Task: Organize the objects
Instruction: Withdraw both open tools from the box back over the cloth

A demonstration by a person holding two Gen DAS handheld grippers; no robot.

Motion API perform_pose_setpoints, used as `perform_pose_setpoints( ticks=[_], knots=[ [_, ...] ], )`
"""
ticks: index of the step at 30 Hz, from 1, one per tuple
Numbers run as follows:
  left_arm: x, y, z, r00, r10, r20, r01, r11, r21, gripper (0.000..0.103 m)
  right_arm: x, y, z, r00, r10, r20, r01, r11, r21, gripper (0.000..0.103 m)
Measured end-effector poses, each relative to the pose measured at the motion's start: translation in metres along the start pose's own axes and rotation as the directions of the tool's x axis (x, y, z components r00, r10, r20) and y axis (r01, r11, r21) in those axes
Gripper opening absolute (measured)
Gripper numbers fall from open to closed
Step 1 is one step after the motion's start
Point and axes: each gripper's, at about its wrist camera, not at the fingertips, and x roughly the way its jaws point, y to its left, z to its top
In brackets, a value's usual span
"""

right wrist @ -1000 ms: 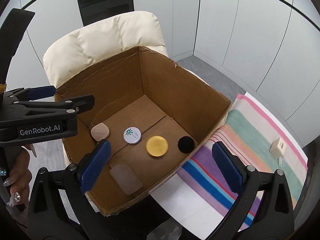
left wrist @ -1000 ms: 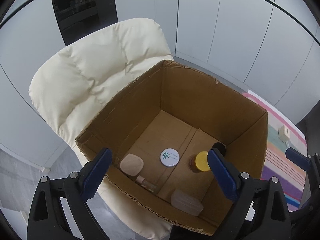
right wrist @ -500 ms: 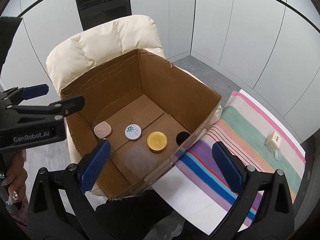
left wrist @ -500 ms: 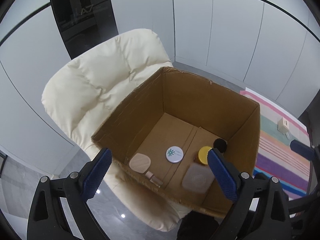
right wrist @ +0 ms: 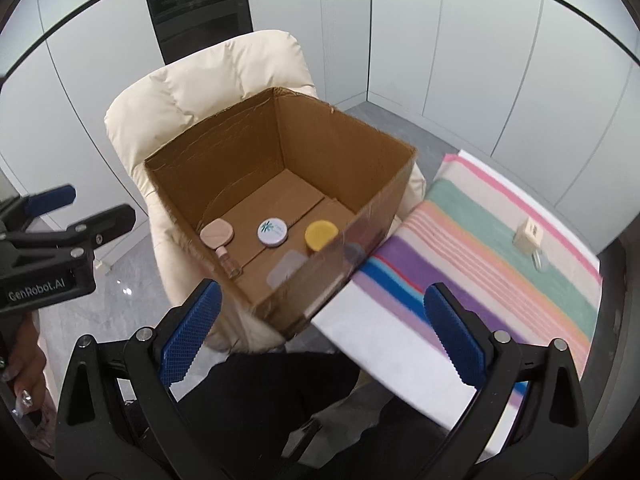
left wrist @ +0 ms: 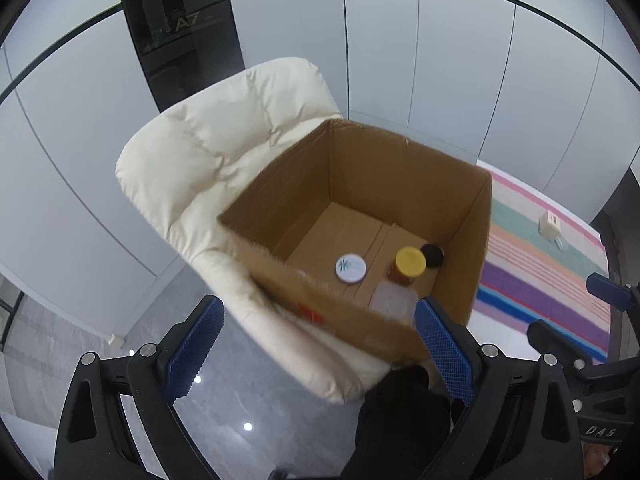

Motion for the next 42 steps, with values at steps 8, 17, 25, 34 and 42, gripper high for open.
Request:
perform_pose_setpoints(
  ticks=[8, 17, 25, 34, 42],
  knots=[
    [-0.016, -0.008, -0.029, 1.000, -0.027, -0.009, 0.028, 0.999, 0.023, 0.097, -0.016, 0.001, -0.038, 0.999, 0.019, -0.038, -0.016, 0.998, 0.063, 0.103],
    [-0.020, -0.037, -0.035, 0.997, -0.069, -0.025, 0.071, 0.994, 0.086, 0.097, -0.037, -0.019, -0.052, 1.000, -0.023, -0.016, 0.025, 0.991, 0.129, 0.103],
    [-0.027, -0.082, -0.036, 0.992, -0.127, -0.020, 0.129, 0.977, 0.170, 0.097, -0.059, -0.053, -0.068, 0.997, -0.079, 0.005, 0.077, 0.976, 0.202, 0.103],
    [-0.027, -0.152, -0.037, 0.978, -0.203, -0.043, 0.206, 0.936, 0.284, 0.097, -0.082, -0.117, -0.101, 0.987, -0.162, -0.011, 0.157, 0.934, 0.320, 0.103],
    [-0.022, -0.216, -0.041, 0.962, -0.261, -0.077, 0.271, 0.892, 0.362, 0.097, -0.103, -0.173, -0.135, 0.970, -0.241, -0.034, 0.232, 0.875, 0.424, 0.103]
  ],
)
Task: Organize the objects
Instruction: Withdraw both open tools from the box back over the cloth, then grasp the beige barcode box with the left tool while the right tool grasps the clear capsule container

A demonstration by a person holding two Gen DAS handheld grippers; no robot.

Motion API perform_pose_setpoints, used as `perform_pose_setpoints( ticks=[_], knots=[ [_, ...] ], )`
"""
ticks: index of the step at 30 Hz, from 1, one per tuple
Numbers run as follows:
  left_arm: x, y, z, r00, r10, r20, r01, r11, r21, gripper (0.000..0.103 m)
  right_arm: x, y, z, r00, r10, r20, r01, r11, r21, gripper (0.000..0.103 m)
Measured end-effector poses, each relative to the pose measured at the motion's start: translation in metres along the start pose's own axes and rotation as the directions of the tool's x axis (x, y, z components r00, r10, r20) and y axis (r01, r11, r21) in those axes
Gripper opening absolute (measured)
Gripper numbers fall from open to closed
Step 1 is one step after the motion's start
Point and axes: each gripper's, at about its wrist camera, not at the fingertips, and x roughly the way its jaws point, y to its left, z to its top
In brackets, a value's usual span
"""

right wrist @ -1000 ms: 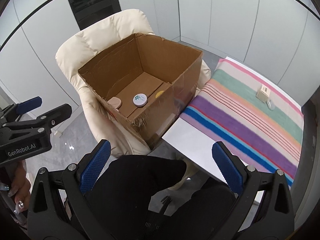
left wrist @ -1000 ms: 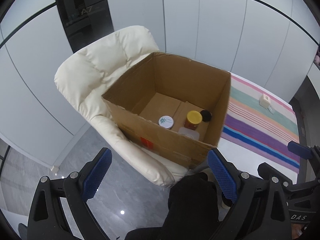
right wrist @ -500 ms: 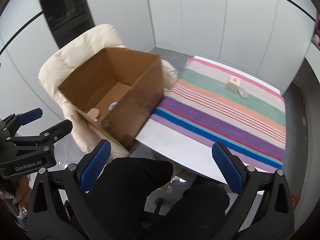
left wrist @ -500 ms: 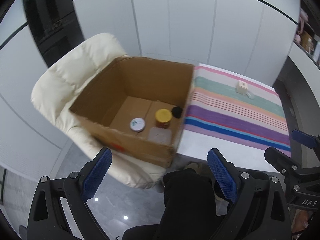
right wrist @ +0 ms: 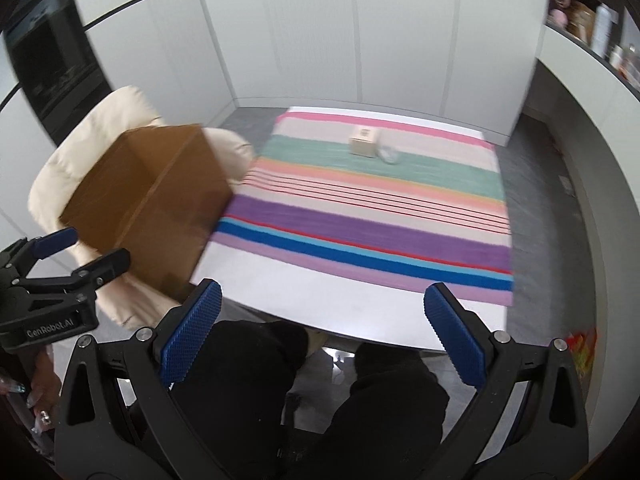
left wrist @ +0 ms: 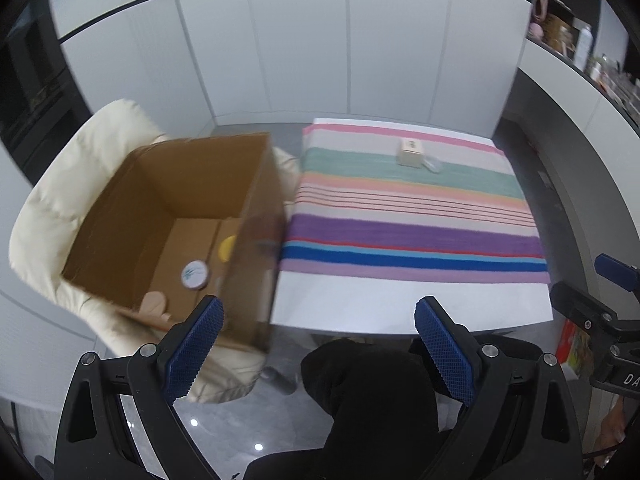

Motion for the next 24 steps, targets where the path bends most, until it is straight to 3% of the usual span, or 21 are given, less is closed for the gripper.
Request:
perform_pose_setpoints(
  ticks=[7, 12, 17, 24],
  knots=[
    [0.027, -0.043, 0.019, 0.998, -0.055, -0.013, 0.055, 0.997, 0.060, 0.097, 0.007, -0.051, -0.006, 0.997, -0.074, -0.016, 0.075, 0.995, 0.066, 0.103],
    [0.058, -0.067, 0.032, 0.992, -0.109, -0.056, 0.112, 0.991, 0.070, 0.097, 0.029, -0.081, -0.004, 0.996, -0.083, -0.038, 0.086, 0.991, 0.103, 0.103],
    [0.103, -0.081, 0.050, 0.987, -0.140, -0.079, 0.146, 0.987, 0.069, 0.097, 0.073, -0.113, 0.007, 0.991, -0.119, -0.063, 0.126, 0.984, 0.125, 0.103],
    [0.190, -0.092, 0.086, 0.982, -0.129, -0.136, 0.139, 0.988, 0.068, 0.097, 0.150, -0.145, 0.038, 0.989, -0.141, -0.039, 0.144, 0.984, 0.105, 0.103]
  ],
)
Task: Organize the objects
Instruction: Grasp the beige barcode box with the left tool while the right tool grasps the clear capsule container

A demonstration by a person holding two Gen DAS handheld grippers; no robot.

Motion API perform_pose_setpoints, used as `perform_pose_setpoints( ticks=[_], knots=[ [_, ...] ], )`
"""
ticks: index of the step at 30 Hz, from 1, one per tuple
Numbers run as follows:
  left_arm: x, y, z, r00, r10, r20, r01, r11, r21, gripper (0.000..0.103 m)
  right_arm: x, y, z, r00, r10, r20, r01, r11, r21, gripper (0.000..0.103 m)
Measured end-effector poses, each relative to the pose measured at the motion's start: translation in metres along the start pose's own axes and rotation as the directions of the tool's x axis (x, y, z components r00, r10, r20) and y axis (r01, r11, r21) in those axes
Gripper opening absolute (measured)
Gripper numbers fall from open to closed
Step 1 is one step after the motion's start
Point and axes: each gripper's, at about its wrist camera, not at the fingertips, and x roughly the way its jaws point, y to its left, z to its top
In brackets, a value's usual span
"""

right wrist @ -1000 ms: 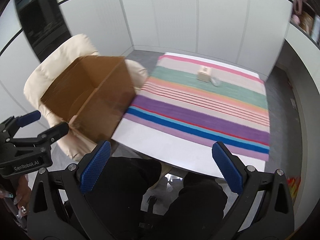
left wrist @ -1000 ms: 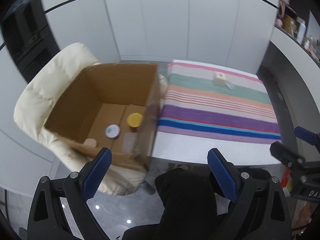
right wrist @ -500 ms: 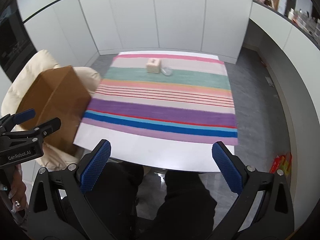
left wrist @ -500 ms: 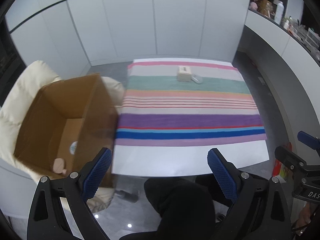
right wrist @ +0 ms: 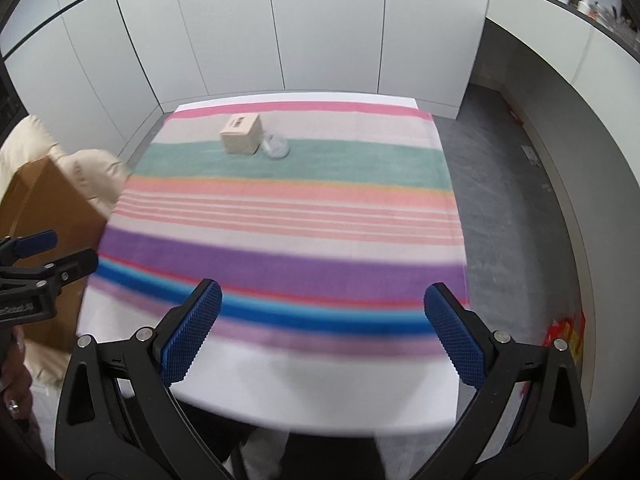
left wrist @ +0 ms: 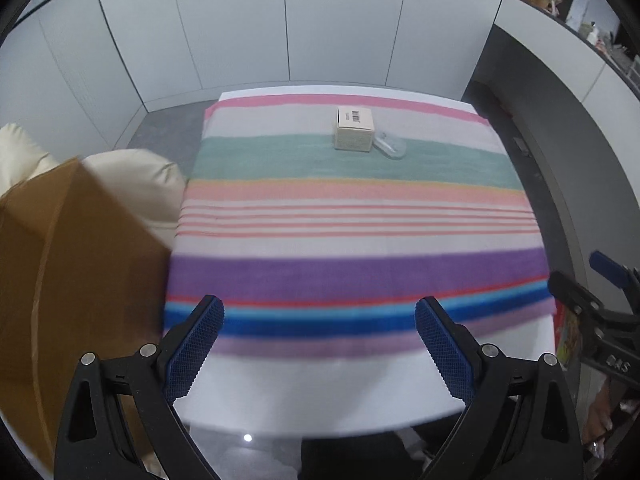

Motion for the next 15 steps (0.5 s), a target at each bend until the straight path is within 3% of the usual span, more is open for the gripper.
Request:
perform_pose_setpoints(
  ticks=[8, 12, 15],
  knots=[
    [0.074, 0.009, 0.065, 0.998, -0.061, -0.025, 0.060, 0.997, -0.048, 0.097, 0.118, 0.013, 0.064, 0.998, 0.065, 0.003, -0.065, 0.996, -0.068, 0.103],
    [0.108, 0.010, 0.095, 0.995, -0.089, -0.049, 0.084, 0.992, -0.097, 0.097, 0.173, 0.037, 0.091, 1.000, 0.000, 0.028, 0.005, 0.987, -0.163, 0.103],
    [0.131, 0.002, 0.117, 0.996, -0.070, -0.057, 0.067, 0.996, -0.062, 0.097, 0.207, 0.050, 0.107, 0.999, -0.003, 0.041, 0.011, 0.982, -0.190, 0.103]
  ],
)
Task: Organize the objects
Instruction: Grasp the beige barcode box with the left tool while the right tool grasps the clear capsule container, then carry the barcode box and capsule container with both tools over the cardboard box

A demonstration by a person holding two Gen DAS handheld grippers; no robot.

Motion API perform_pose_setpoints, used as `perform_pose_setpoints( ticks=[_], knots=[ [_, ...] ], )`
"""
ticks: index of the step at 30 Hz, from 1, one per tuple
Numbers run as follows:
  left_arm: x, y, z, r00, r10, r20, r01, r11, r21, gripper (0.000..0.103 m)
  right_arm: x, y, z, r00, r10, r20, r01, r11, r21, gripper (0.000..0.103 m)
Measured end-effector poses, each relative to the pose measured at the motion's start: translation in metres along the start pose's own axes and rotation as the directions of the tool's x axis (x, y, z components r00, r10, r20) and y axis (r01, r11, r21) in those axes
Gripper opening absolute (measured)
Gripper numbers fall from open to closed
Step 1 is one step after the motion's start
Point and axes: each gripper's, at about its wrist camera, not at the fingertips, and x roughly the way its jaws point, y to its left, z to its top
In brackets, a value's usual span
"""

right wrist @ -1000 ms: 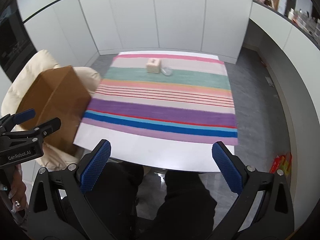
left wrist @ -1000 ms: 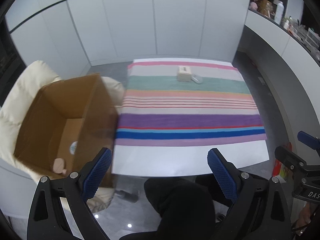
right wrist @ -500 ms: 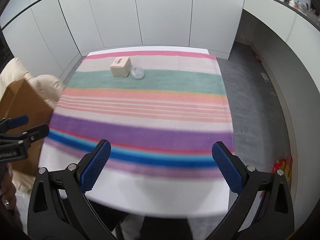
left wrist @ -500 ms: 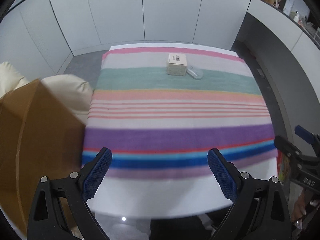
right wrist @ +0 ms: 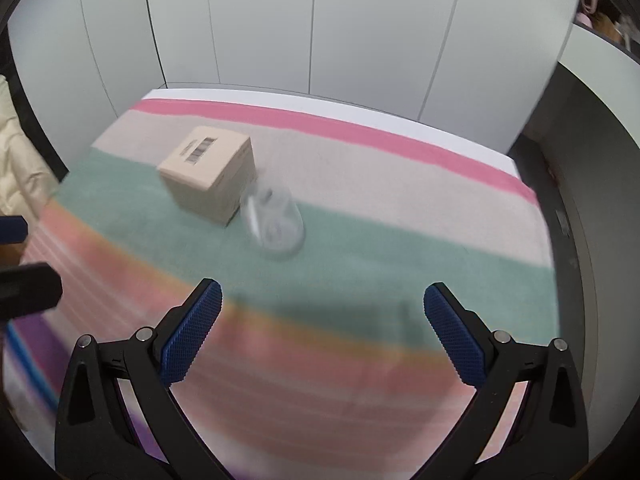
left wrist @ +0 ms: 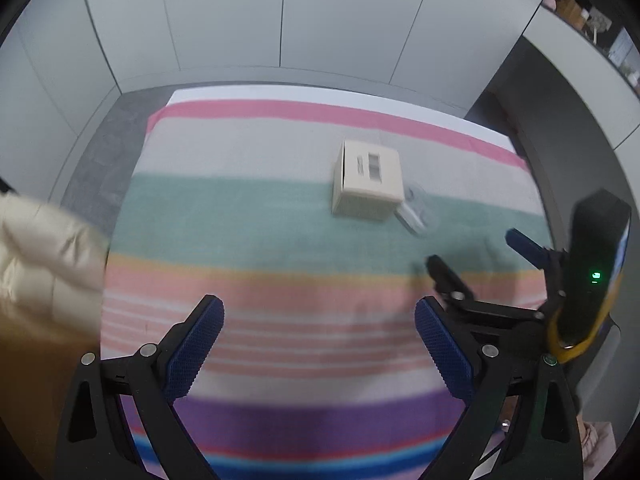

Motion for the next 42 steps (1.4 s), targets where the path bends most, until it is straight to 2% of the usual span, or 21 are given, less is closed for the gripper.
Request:
perform_pose_setpoints(
  ticks=[2, 3, 4, 6, 7, 8, 9, 17, 19, 21, 23, 26, 28, 36, 39, 42],
  knots=[
    [0.012, -0.002, 0.011, 1.000, 0.003, -0.008, -0.003, 1.000, 0.014, 0.097, 0.015, 0.004, 0.007, 1.000, 0.002, 0.009, -0.002, 1.000, -0.004, 0.100],
    [0.017, -0.003, 0.016, 1.000, 0.000, -0.012, 0.001, 1.000, 0.013, 0.097, 0.023, 0.006, 0.011, 1.000, -0.003, 0.015, 0.003, 1.000, -0.010, 0.096],
    [0.022, -0.004, 0.022, 1.000, -0.008, -0.017, 0.008, 1.000, 0.009, 0.097, 0.031, 0.010, 0.015, 1.000, -0.014, 0.022, 0.015, 1.000, -0.023, 0.089],
    [0.031, -0.002, 0.031, 0.999, -0.029, -0.013, 0.029, 1.000, -0.009, 0.098, 0.038, 0.012, 0.020, 0.998, -0.020, 0.053, 0.021, 0.999, -0.027, 0.085],
    [0.034, -0.001, 0.034, 0.999, -0.048, -0.011, 0.048, 0.999, -0.017, 0.099, 0.040, 0.010, 0.022, 0.998, -0.020, 0.060, 0.021, 1.000, -0.012, 0.068],
    [0.038, -0.001, 0.038, 0.996, -0.090, -0.014, 0.090, 0.996, -0.026, 0.100, 0.042, 0.006, 0.025, 0.998, -0.013, 0.068, 0.012, 1.000, 0.004, 0.039],
    [0.042, -0.001, 0.041, 0.994, -0.111, -0.020, 0.110, 0.993, -0.032, 0.100, 0.042, 0.003, 0.026, 0.998, -0.003, 0.068, 0.002, 1.000, 0.018, 0.041],
    [0.079, -0.031, 0.057, 0.999, -0.035, -0.025, 0.036, 0.999, 0.040, 0.098, 0.023, -0.053, -0.005, 0.998, 0.028, 0.055, -0.038, 0.981, 0.188, 0.040],
    [0.098, -0.035, 0.066, 0.998, 0.012, -0.056, -0.010, 0.999, 0.043, 0.097, 0.019, -0.059, -0.011, 0.999, 0.025, 0.040, -0.033, 0.978, 0.208, 0.040],
    [0.107, -0.034, 0.070, 0.998, 0.050, -0.045, -0.048, 0.998, 0.044, 0.091, 0.016, -0.063, -0.015, 1.000, 0.023, 0.021, -0.027, 0.975, 0.219, 0.040],
    [0.102, -0.040, 0.071, 0.997, 0.077, 0.013, -0.078, 0.994, 0.081, 0.053, 0.015, -0.063, -0.018, 1.000, 0.008, 0.002, -0.008, 0.979, 0.204, 0.040],
    [0.089, -0.044, 0.069, 0.995, 0.069, 0.067, -0.075, 0.992, 0.100, 0.053, 0.018, -0.067, -0.016, 1.000, -0.010, -0.009, 0.012, 0.983, 0.183, 0.040],
    [0.079, -0.046, 0.065, 0.990, 0.098, 0.099, -0.109, 0.988, 0.106, 0.053, 0.017, -0.066, -0.015, 1.000, -0.010, -0.013, 0.012, 0.984, 0.179, 0.040],
    [0.046, -0.043, 0.061, 0.987, 0.118, 0.112, -0.128, 0.988, 0.090, 0.053, -0.009, -0.064, 0.001, 1.000, -0.016, -0.017, 0.019, 0.985, 0.171, 0.040],
    [0.023, -0.048, 0.061, 0.984, 0.130, 0.124, -0.141, 0.987, 0.079, 0.053, -0.024, -0.063, 0.009, 1.000, -0.022, -0.011, 0.023, 0.986, 0.167, 0.040],
    [-0.004, -0.035, 0.058, 0.984, 0.125, 0.126, -0.133, 0.990, 0.053, 0.053, -0.045, -0.062, 0.018, 1.000, -0.028, -0.003, 0.028, 0.984, 0.175, 0.040]
  ],
)
